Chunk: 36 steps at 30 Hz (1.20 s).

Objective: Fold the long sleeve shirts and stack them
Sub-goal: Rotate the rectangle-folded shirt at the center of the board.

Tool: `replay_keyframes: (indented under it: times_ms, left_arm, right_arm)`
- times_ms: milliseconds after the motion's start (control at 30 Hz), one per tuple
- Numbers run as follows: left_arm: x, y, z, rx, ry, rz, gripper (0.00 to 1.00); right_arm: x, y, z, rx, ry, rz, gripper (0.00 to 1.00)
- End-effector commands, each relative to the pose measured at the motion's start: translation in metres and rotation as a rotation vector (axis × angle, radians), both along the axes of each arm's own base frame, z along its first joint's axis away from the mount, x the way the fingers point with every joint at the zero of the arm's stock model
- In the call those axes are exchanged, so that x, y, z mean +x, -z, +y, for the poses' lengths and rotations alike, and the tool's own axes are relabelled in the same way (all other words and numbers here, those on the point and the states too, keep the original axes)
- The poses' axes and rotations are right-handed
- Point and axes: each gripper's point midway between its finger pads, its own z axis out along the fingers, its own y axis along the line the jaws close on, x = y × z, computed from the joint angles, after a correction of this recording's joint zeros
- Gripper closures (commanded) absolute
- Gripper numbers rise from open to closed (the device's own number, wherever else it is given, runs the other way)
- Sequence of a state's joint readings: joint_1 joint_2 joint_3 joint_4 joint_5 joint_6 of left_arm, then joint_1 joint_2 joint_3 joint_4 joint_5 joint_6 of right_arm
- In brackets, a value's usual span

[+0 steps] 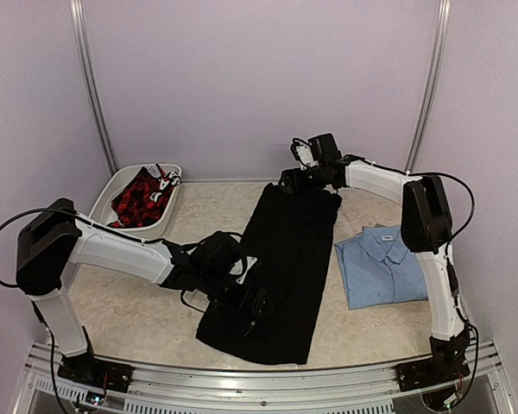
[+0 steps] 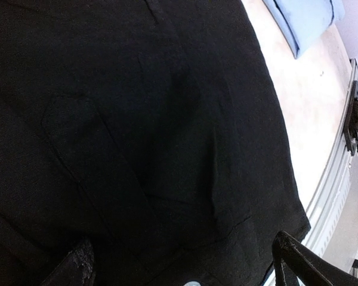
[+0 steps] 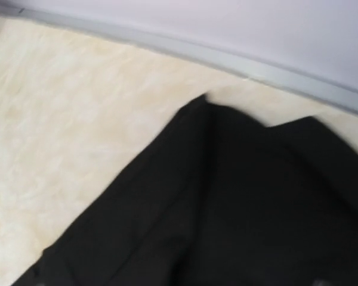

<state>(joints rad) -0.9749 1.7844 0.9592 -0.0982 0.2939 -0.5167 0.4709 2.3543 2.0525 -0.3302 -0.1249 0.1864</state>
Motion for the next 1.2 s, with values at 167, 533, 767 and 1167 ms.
replay_keyframes:
  times_ms: [167,533,767,1167]
  left_arm:
    - [-0.034,-0.008,-0.049,-0.091,0.182,0.066,0.01]
    - [0.020,-0.052,-0.043,-0.044,0.088,-0.303,0.01]
    - [0.009,-0.077,-0.008,-0.034,0.148,-0.485,0.01]
    - [-0.066,-0.056,0.020,0.164,0.672,-0.722,0.06]
  right_arm:
    - [-0.001,0.025,-0.038,-0.034,0.113,0.102,0.10]
    - [-0.107,-0.017,-0.054,-0.068,-0.011,-0.043,0.11]
    - [-0.227,-0.016,-0.055,-0.141,-0.145,-0.046,0.13]
    - [-0.401,0.019,-0.034,-0.135,-0.366,0.044,0.19]
